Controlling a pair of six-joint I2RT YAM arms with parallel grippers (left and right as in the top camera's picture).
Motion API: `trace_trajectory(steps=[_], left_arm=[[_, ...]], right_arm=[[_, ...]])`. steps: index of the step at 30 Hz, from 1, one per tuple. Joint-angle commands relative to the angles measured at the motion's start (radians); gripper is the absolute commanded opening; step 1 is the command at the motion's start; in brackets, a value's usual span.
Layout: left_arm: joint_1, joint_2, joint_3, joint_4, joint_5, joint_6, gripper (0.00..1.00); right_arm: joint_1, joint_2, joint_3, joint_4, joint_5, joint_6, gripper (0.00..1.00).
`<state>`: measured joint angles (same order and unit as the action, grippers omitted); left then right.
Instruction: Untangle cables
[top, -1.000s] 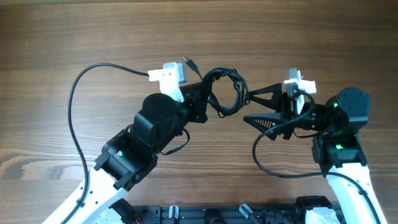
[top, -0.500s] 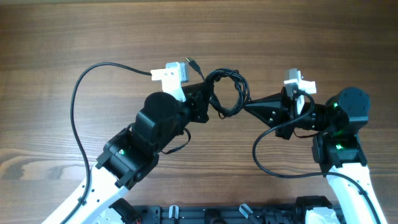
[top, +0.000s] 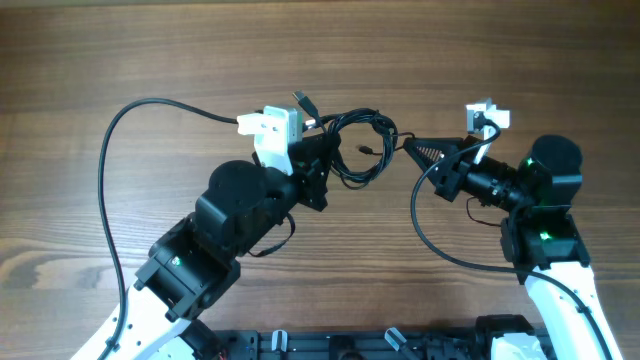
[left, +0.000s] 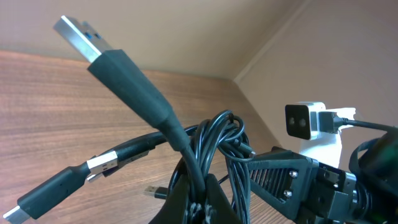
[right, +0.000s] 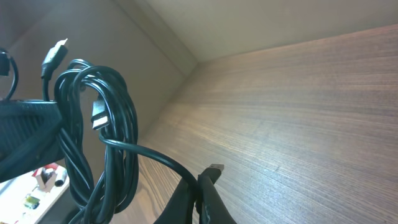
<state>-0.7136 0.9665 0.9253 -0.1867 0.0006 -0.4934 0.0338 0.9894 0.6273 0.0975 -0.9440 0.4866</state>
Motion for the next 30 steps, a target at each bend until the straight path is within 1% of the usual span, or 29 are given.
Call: trace_trajectory(steps=[1,2,3,4,5,6,8,9,11,14,16,17,19,22,23,28,30], left_arm=[[-0.003,-0.025,0.017,0.007,0.01,0.122,0.04],[-0.003,-0.025,0.016,0.007,0.009,0.145,0.04],[-0.003,-0.025,0.017,0.007,0.002,0.167,0.04],[-0.003,-0.025,0.017,0.007,0.002,0.204,0.04],[-0.003,-0.025,0.017,0.007,0.002,0.216,0.04],[-0.003,-0.025,0.017,0.008,0.002,0.271,0.04],[-0.003,-0.025,0.017,0.007,-0.015,0.324,0.04],[-0.003,-0.025,0.017,0.007,-0.063,0.333,0.04],[-0.003,-0.025,0.016,0.007,-0.148,0.333,0.04],[-0.003,-0.025,0.017,-0.005,-0.15,0.334,0.04],[-0.003,-0.025,0.016,-0.033,-0.065,0.339,0.04],[-0.003,-0.025,0.016,-0.056,0.056,0.393,0.04],[-0.003,-0.025,0.016,-0.09,0.193,0.455,0.04],[-0.003,-0.025,0.016,-0.107,0.257,0.465,0.04],[-0.003,-0.025,0.016,-0.111,0.284,0.487,0.04],[-0.003,-0.026,0.016,-0.12,0.287,0.489,0.04],[-0.002,-0.026,0.017,-0.117,0.286,0.489,0.04]], right_arm=[[-0.001,0.0,0.014,-0.001,-0.011,-0.03,0.05],[-0.001,0.0,0.014,0.004,-0.045,-0.064,0.13],[-0.001,0.0,0.014,0.011,-0.091,-0.104,0.27],[-0.001,0.0,0.014,0.019,-0.137,-0.139,0.43],[-0.001,0.0,0.014,0.021,-0.151,-0.15,0.5],[-0.001,0.0,0.014,0.021,-0.159,-0.154,0.6],[-0.001,0.0,0.014,0.024,-0.219,-0.202,0.68],[-0.001,0.0,0.014,0.033,-0.267,-0.23,0.72],[-0.001,0.0,0.014,0.058,-0.327,-0.251,0.74],[-0.001,0.0,0.014,0.074,-0.335,-0.248,0.74],[-0.001,0.0,0.014,0.073,-0.295,-0.236,0.74],[-0.001,0.0,0.014,0.073,-0.254,-0.2,0.74],[-0.001,0.0,0.014,0.072,-0.188,-0.148,0.74],[-0.001,0.0,0.014,0.069,-0.144,-0.112,0.74],[-0.001,0.0,0.014,0.069,-0.144,-0.112,0.74],[-0.001,0.0,0.014,0.013,-0.034,-0.084,0.74],[-0.001,0.0,0.014,0.011,-0.028,-0.084,0.74]])
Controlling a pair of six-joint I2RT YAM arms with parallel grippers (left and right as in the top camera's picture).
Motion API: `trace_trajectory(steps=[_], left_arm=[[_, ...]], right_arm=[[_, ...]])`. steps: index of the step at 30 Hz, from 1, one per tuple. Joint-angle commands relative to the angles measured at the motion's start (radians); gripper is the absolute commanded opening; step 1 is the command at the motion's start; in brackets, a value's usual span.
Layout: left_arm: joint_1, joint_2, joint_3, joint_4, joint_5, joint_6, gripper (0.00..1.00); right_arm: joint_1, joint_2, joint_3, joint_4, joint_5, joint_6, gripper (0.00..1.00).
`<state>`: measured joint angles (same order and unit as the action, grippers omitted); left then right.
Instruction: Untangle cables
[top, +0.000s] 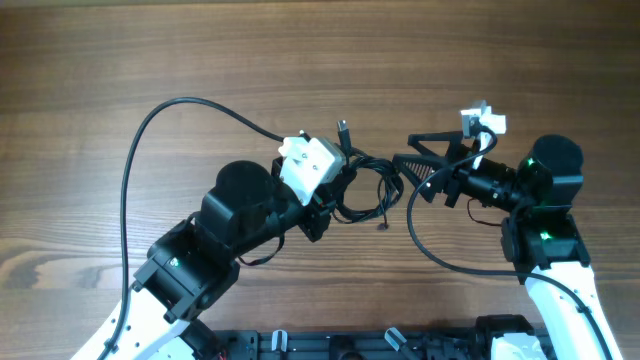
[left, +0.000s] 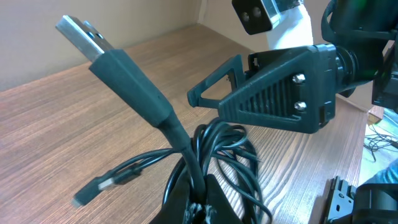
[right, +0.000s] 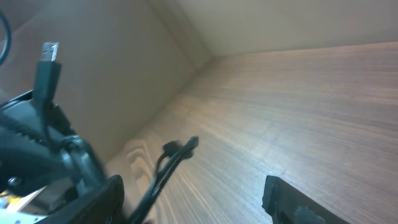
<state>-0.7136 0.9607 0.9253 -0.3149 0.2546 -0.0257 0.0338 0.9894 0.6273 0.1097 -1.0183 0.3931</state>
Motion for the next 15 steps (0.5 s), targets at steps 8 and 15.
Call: trace_trajectory(steps=[8,15], left_arm=[[-0.002,-0.02,0.016,0.056,-0.078,0.018,0.04],[-0.002,-0.02,0.016,0.073,-0.117,-0.018,0.04]], right_arm=[[-0.001,0.0,0.014,-0.004,-0.073,-0.092,0.74],[-0.001,0.0,0.014,0.092,-0.392,-0.219,0.75]])
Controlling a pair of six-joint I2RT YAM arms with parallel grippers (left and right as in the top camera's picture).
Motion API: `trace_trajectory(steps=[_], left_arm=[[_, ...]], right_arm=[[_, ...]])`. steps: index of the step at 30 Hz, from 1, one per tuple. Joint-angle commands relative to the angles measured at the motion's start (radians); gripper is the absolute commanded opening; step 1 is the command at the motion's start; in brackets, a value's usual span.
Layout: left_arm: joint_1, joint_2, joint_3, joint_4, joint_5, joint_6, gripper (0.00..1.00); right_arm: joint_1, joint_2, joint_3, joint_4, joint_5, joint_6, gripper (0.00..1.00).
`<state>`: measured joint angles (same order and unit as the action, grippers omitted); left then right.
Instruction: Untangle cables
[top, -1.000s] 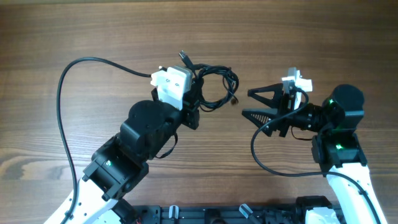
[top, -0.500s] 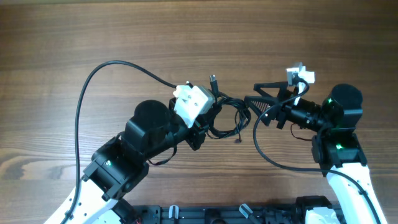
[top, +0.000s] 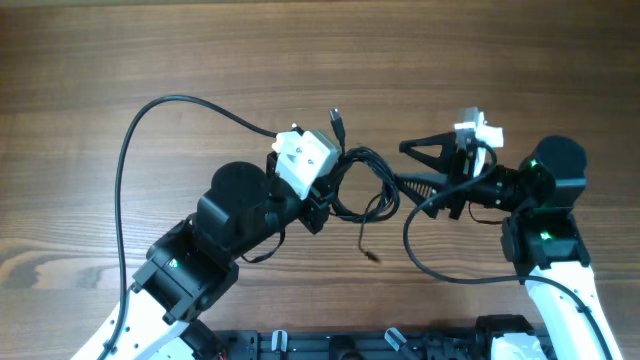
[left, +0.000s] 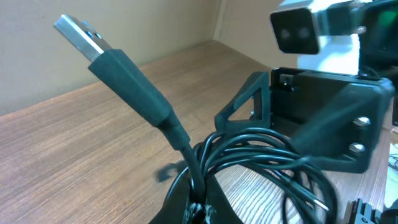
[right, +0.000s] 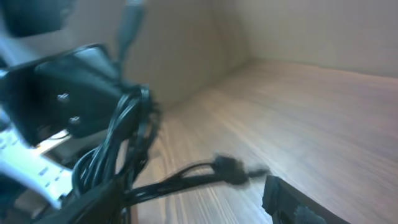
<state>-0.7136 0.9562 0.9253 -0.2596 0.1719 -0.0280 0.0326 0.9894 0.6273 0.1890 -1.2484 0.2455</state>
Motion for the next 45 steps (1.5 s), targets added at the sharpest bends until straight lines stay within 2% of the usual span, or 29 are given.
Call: trace_trajectory(steps=[1,3,7,9,13,19,22,25,33,40,45], left_arm=[[-0.002,-0.016,0.016,0.02,-0.072,-0.041,0.04],[-0.002,-0.016,0.016,0.019,-0.183,-0.097,0.04],[-0.002,-0.016,0.016,0.019,-0.185,-0.107,0.04],[-0.002,-0.016,0.017,0.014,-0.176,-0.111,0.04],[-0.002,-0.016,0.017,-0.013,-0.162,-0.111,0.04],[-0.002,-0.016,0.016,-0.044,-0.09,-0.107,0.04],[-0.002,-0.016,0.016,-0.029,-0.09,-0.108,0.04],[-0.003,-0.014,0.016,-0.01,-0.068,-0.115,0.04],[-0.003,0.026,0.016,0.005,0.105,-0.115,0.04],[-0.003,0.043,0.016,-0.013,0.139,-0.114,0.04],[-0.003,0.043,0.016,-0.102,0.214,-0.114,0.04]], right_arm=[[0.0,0.0,0.014,0.012,-0.163,-0.071,0.74],[0.0,0.0,0.014,0.012,-0.163,-0.07,0.74],[0.0,0.0,0.014,0.009,-0.127,-0.069,0.75],[0.0,0.0,0.014,-0.021,-0.035,-0.058,0.74],[0.0,0.0,0.014,-0.08,0.2,0.072,0.75],[0.0,0.0,0.014,-0.105,0.237,0.068,0.76],[0.0,0.0,0.014,-0.105,0.101,-0.065,0.76],[0.001,0.0,0.014,-0.104,0.041,-0.116,0.76],[0.0,0.0,0.014,-0.1,0.044,-0.111,0.75],[0.0,0.0,0.014,-0.133,0.285,0.061,0.75],[0.0,0.0,0.014,-0.131,0.287,0.073,0.75]])
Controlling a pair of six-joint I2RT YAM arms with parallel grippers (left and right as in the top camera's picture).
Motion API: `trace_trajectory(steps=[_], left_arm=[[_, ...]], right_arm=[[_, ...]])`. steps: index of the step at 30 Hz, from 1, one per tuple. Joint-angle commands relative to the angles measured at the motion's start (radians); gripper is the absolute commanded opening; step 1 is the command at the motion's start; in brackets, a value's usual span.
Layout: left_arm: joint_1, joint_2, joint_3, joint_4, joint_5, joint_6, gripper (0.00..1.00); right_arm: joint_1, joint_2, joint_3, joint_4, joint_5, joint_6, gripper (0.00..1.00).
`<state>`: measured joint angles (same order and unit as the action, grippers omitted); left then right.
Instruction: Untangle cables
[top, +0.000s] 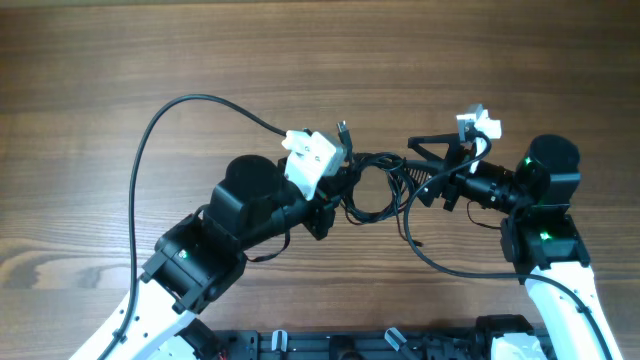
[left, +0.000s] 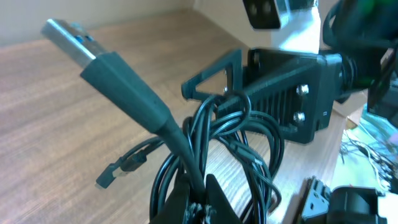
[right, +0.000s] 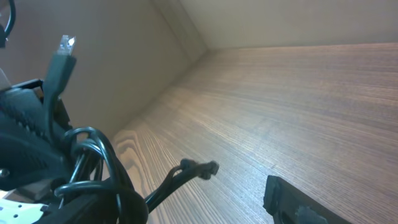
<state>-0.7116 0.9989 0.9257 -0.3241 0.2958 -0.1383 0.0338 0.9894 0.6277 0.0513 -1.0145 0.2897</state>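
Note:
A tangled bundle of black cables (top: 372, 192) hangs above the wooden table between the two arms. My left gripper (top: 338, 196) (left: 199, 184) is shut on one strand of it, just below a USB plug (left: 64, 32) (top: 343, 130) that sticks up. My right gripper (top: 412, 163) (right: 193, 202) stands open right against the bundle. Several loops (right: 93, 168) lie around its left finger; the other finger (right: 291, 204) is bare. A small plug (right: 202, 168) dangles between the fingers, and another plug (left: 115, 174) hangs from the bundle.
The left wrist camera's own cable (top: 160, 115) arcs wide over the left of the wooden table (top: 520, 50). The right camera's cable (top: 425, 245) loops down in front of the right arm. The rack's edge (top: 400, 340) runs along the near side.
The bundle has moved right and now rests around the right gripper's left finger. The loose end that hung low under the bundle has been drawn up. Both grippers keep their states.
At first my right gripper was shut on a strand, pulling against the left. It then stood open, the strand let go. After that a loose end hung down from the bundle. Now the loops sit on one right finger. The left has stayed shut throughout.

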Motion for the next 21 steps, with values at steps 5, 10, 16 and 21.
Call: trace_trajectory(steps=[5,10,16,21], left_arm=[[-0.005,0.0,0.016,-0.077,0.09,-0.004,0.04],[-0.005,0.0,0.016,-0.027,0.15,-0.005,0.04],[-0.005,0.054,0.016,0.039,0.167,-0.061,0.04],[-0.005,0.079,0.016,0.05,0.294,-0.061,0.04]], right_arm=[[-0.001,0.0,0.014,0.014,0.05,0.053,0.75],[-0.001,0.0,0.014,0.016,0.04,0.053,0.76],[0.0,0.0,0.014,0.068,-0.045,0.053,0.78],[-0.001,0.0,0.014,0.058,0.053,0.087,0.83]])
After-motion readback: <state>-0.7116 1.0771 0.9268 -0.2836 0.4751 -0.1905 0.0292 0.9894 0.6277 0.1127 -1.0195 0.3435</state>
